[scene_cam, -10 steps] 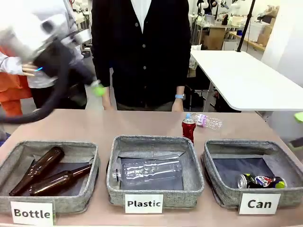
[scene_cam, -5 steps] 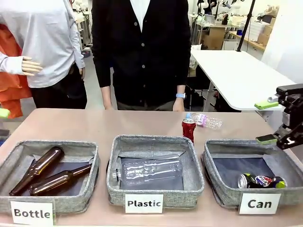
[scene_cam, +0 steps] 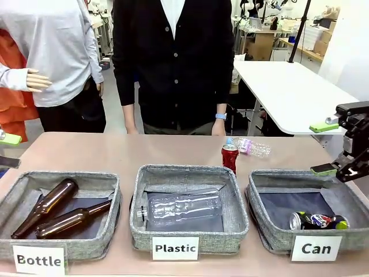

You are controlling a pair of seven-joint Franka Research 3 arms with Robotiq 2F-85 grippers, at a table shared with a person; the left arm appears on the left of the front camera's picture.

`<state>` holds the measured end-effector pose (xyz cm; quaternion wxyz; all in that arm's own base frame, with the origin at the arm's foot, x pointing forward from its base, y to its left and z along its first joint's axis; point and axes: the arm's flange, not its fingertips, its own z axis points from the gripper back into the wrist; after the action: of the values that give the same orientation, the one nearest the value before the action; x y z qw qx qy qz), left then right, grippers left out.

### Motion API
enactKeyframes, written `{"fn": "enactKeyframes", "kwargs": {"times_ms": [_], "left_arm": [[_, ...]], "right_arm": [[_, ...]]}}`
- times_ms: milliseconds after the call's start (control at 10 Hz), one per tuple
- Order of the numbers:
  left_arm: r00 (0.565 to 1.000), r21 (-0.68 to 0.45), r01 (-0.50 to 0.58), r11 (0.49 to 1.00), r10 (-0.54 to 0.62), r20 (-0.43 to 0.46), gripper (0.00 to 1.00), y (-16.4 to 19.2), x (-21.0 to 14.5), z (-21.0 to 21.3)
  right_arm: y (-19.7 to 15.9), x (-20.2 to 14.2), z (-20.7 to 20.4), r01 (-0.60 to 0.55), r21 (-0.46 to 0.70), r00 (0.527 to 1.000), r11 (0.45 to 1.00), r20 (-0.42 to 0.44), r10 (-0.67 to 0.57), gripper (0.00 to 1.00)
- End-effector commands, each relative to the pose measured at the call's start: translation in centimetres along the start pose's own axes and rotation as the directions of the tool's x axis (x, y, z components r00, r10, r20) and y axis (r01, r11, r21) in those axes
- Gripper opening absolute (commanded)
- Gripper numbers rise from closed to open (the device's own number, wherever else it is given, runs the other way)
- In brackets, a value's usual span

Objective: Sort the can waste into the basket.
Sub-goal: Pick up the can waste from the table and place it in the right Fabric basket.

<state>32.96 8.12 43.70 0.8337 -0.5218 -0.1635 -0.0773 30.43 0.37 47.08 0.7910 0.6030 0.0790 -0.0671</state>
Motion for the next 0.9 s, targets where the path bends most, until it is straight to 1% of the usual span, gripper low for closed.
{"fn": "enactKeyframes", "kwargs": {"times_ms": [0,500,600,700,800], "left_arm": [[1.000,0.001,-0.012,1.000,0.012,-0.006,1.00,-0.2,-0.3,0.8],[1.000,0.001,-0.012,1.000,0.012,-0.006,1.00,-0.2,-0.3,0.8],[1.000,0.001,-0.012,1.000,0.012,-0.006,1.00,-0.2,-0.3,0.8],[1.000,0.001,-0.012,1.000,0.012,-0.006,1.00,-0.2,-0.3,0.8],[1.000,0.001,-0.012,1.000,0.012,-0.006,1.00,-0.2,-0.3,0.8]], "right_arm": [[0.0,-0.3,0.0,0.001,-0.007,1.000,1.000,-0.010,-0.001,1.00],[0.0,0.0,0.0,0.000,0.000,1.000,1.000,-0.001,0.000,1.00],[0.1,-0.1,0.7,-0.063,-0.250,0.995,0.966,0.065,0.081,1.00],[0.4,1.3,-0.1,-0.225,-0.536,0.917,0.814,0.166,0.363,1.00],[0.7,2.7,-0.7,-0.365,-0.691,0.773,0.624,0.149,0.617,1.00]]}}
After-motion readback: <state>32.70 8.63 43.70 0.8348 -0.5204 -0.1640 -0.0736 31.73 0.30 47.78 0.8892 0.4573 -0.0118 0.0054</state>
